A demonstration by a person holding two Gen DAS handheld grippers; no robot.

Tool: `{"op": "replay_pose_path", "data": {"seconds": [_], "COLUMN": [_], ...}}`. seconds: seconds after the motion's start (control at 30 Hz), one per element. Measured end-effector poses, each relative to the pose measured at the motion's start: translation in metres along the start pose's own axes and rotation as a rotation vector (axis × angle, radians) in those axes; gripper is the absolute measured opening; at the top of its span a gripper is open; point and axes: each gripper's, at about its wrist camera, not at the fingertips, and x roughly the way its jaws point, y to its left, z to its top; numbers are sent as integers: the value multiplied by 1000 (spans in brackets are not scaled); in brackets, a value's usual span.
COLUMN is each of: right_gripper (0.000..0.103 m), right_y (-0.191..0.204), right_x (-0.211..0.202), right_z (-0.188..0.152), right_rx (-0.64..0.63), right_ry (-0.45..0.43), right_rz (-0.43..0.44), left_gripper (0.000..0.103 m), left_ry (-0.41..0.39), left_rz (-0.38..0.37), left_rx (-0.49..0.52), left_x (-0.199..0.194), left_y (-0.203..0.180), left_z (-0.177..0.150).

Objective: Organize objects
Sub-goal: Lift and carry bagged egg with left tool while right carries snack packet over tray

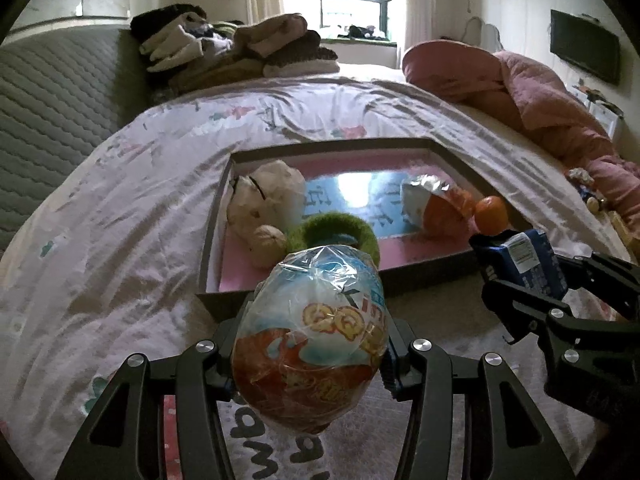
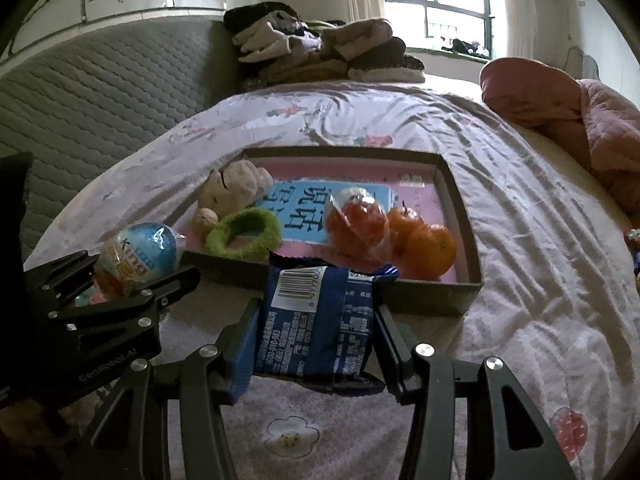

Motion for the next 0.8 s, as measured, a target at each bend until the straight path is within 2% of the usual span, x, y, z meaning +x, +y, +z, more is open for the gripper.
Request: {"op": "replay_pose_path", "data": {"seconds": [0.8], "right_gripper": [52], "right_y": [-10], "right_x": [-42], "right_z": [34], "right_rx": [-34], "right_ry": [-112], "right_rz": [-23], "left_gripper": [53], "left_ry": [-129], "left_rz": [36], "left_rx": [2], "left_x": [-43], "left_y": [7], "left_z": [35]}}
